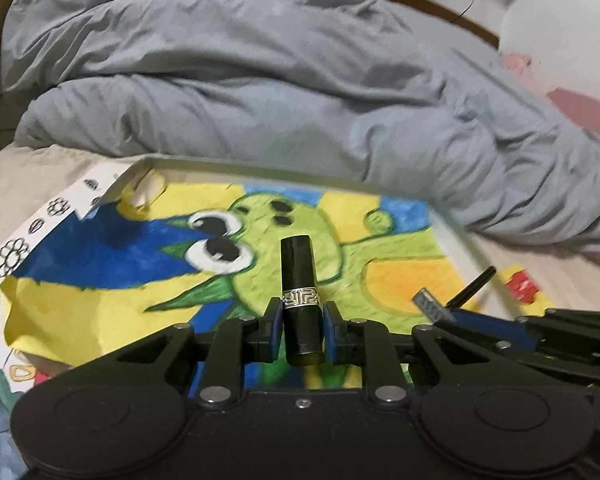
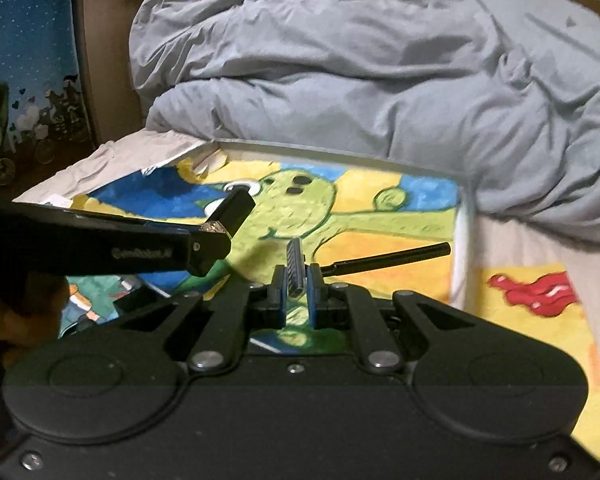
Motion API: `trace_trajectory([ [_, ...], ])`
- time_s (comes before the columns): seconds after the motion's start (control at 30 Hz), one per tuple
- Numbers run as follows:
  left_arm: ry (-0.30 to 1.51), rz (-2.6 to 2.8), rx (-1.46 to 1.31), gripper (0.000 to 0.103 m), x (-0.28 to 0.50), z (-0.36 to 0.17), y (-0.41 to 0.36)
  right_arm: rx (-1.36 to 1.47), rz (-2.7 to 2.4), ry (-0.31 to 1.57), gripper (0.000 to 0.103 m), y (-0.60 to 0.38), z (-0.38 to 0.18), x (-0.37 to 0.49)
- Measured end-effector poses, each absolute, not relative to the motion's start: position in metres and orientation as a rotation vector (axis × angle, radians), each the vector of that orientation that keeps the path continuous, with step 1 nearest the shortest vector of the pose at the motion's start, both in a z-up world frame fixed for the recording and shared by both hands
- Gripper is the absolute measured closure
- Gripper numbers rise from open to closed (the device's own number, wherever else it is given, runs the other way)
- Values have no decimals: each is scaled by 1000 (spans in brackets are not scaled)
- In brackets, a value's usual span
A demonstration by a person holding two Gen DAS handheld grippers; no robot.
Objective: Organize rigid objects
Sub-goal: 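Lower the lipstick into the tray with the left tool while the right tool releases the comb there, then open both tools and lift them away from the tray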
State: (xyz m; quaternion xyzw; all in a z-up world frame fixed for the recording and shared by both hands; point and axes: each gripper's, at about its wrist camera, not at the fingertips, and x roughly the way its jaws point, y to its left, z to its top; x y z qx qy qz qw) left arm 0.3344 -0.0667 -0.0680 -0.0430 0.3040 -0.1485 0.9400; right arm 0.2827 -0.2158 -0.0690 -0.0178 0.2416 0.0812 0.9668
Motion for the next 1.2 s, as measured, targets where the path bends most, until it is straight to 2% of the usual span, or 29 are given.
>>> trace_trajectory([
  [0.3, 666, -289, -53, 81, 336, -77, -62, 20, 179, 550, 98, -210, -85, 298],
  [0.47, 683, -295, -46, 80, 335, -74, -63, 20, 172, 537, 93, -212, -81, 288],
  [0.5, 683, -292, -46, 80, 334, -73, -63, 20, 169, 535, 90, -214, -79, 285],
  [0.57, 678, -282, -58, 78, 329, -70, -62, 28, 161, 525, 72, -217, -73, 273],
  [0.63, 665, -270, -68, 76, 323, -64, -61, 31, 157, 508, 66, -218, -66, 263],
  [0.8, 613, -268, -78, 55, 300, -41, -56, 15, 134, 492, 61, -223, -49, 238],
  [0.87, 587, -264, -88, 47, 288, -31, -51, 5, 117, 475, 50, -225, -41, 225],
  [1.03, 537, -243, -115, 34, 256, -10, -35, 30, 90, 418, 41, -231, -18, 189],
  [1.1, 523, -237, -138, 30, 242, -3, -28, 28, 82, 392, 32, -230, -9, 174],
  [1.13, 516, -234, -142, 29, 234, 0, -25, 26, 79, 376, 23, -229, -6, 166],
  [1.2, 497, -223, -135, 22, 218, 7, -20, 22, 80, 355, 19, -226, 1, 151],
])
